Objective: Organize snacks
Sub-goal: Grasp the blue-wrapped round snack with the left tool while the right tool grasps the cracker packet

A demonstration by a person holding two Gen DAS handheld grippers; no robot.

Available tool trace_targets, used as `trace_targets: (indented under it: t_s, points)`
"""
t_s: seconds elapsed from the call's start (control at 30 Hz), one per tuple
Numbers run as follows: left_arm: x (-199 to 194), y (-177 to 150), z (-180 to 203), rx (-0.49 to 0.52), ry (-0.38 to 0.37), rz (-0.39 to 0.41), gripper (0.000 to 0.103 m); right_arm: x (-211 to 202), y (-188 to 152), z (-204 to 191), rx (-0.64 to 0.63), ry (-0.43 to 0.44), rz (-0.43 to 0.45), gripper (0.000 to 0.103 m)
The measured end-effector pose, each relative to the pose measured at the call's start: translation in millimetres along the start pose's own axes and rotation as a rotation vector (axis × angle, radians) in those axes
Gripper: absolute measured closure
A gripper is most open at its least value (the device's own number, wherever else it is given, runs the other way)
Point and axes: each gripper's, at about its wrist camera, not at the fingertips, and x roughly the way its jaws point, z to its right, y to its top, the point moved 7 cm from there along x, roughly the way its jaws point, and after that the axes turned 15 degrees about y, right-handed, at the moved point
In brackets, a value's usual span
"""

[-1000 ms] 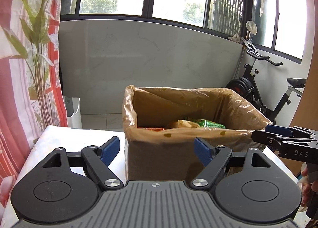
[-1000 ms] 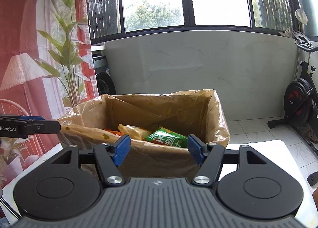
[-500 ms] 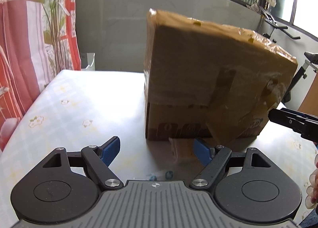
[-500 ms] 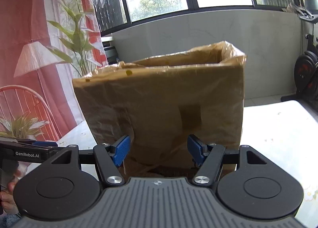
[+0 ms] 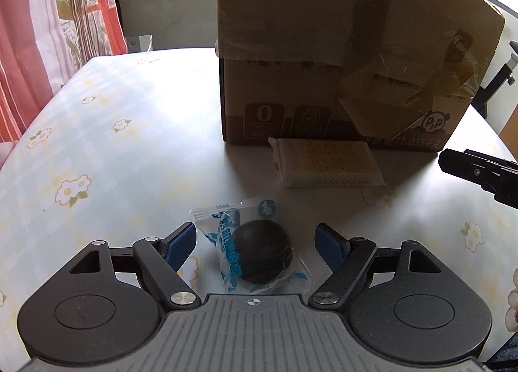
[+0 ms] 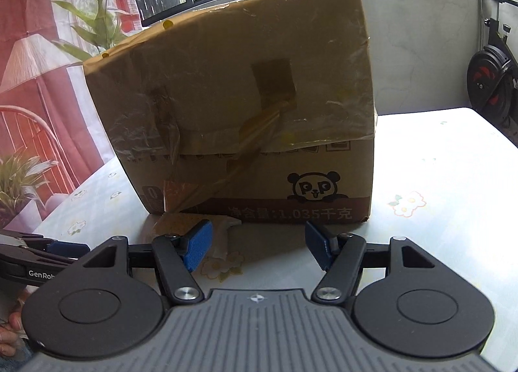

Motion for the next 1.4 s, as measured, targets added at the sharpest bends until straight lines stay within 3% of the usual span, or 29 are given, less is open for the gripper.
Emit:
trace_targets:
  t_s: [0.13,0.17,0.2,0.23,0.53,0.57,0.63,0.87,1.0,1.13,1.3,1.4]
  points:
    - [5,-8,2,0.01,0.004,-0.019,0.023,7,-8,-6,-0.012,0.017,-0.028,0.036]
    - [5,-8,2,0.016,0.009,-0.014,0.029,9,-9,-7,-0.021,0.023,-0.033,0.036]
    - [3,-8,3,0.019,0.007,-0.002,0.043,9,-10,-8,-0.029,0.027,-0.037,0.036]
    - [2,-8,2,0.02,0.006,0.007,0.05,10,-10,-10,-0.036,0.032,-0.041,0.036]
    - [-10,0,-14,-0.07,-0.016,0.055,0.054,17,-13,-11,-0.011,0.04,-0.076,0.035]
    - [-12,3,-17,-0.082,-0.018,0.067,0.054,19,-12,-12,-0.006,0.039,-0.082,0.027]
    - [-16,7,-22,-0.107,-0.023,0.087,0.054,22,-10,-15,-0.01,0.038,-0.076,0.022]
    - [-21,16,-40,-0.174,-0.006,0.136,0.054,45,-1,-31,-0.064,0.073,-0.111,0.022]
    - [-25,19,-52,-0.206,-0.002,0.152,0.054,73,-1,-31,-0.096,0.076,-0.181,0.022]
    - [-27,19,-65,-0.24,0.015,0.163,0.054,93,-7,-29,-0.048,0.07,-0.231,0.022]
    - [-22,20,-77,-0.291,0.038,0.152,0.054,98,-20,-51,-0.035,0.13,-0.29,0.021]
    - [-19,19,-84,-0.31,0.043,0.143,0.054,96,-28,-73,-0.036,0.211,-0.328,0.021]
